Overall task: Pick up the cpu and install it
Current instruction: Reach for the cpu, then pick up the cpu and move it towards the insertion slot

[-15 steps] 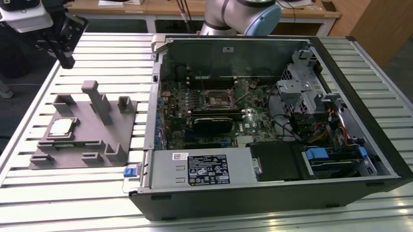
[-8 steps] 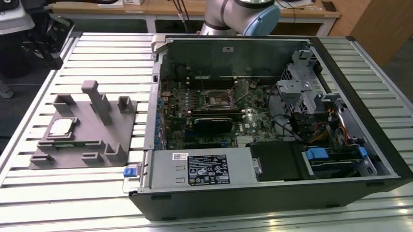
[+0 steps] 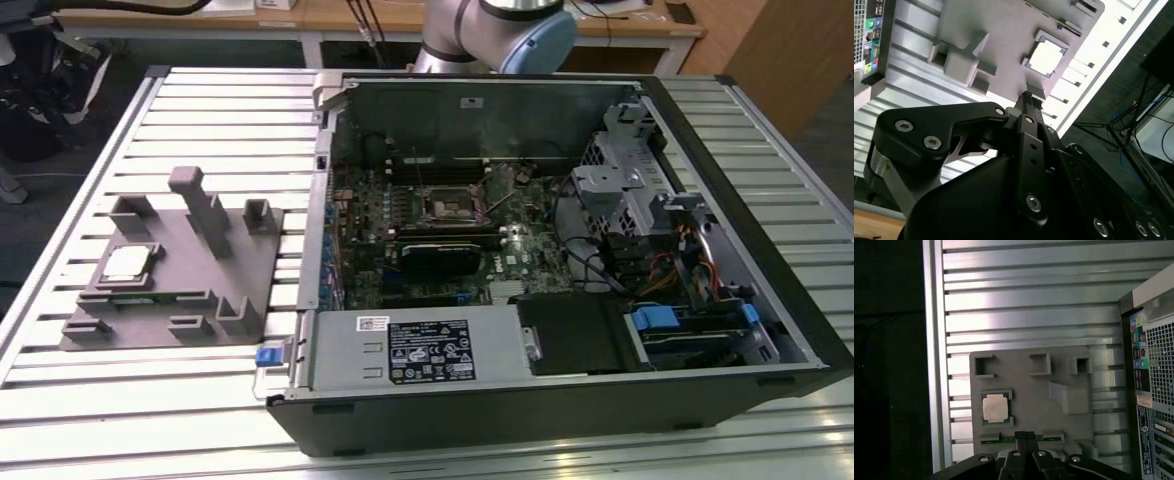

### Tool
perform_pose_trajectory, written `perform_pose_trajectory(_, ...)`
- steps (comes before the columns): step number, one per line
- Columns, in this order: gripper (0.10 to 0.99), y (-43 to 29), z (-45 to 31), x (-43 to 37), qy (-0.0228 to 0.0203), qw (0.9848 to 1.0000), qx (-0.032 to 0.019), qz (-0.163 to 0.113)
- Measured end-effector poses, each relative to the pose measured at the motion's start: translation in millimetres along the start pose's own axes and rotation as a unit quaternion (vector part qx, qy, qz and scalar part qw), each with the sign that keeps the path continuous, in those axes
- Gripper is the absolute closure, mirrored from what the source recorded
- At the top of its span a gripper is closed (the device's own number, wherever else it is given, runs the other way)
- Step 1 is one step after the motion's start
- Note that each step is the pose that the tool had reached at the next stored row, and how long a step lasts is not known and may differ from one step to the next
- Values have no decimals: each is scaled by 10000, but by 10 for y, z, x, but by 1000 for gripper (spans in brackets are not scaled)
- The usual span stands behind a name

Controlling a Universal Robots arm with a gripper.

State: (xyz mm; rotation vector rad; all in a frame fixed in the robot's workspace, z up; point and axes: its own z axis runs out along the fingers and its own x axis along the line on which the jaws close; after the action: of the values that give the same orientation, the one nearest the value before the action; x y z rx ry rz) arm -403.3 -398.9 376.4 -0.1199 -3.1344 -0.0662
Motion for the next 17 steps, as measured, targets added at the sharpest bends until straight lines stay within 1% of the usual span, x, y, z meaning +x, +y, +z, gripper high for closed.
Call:
perform_pose_trajectory(2, 980, -5, 9, 60, 7, 10000, 0, 0)
perform_pose_trajectory(5, 980, -10, 18, 126, 13, 10000, 1, 1)
perform_pose_trajectory(9, 980, -16, 29, 192, 15, 10000, 1, 0)
perform_pose_trajectory(13, 980, -20, 42, 241, 19, 10000, 2, 1)
perform_pose_trajectory(15, 980, -22, 52, 252, 19, 10000, 1, 0)
perform_pose_trajectory(17, 980, -22, 65, 253, 30, 10000, 3, 1)
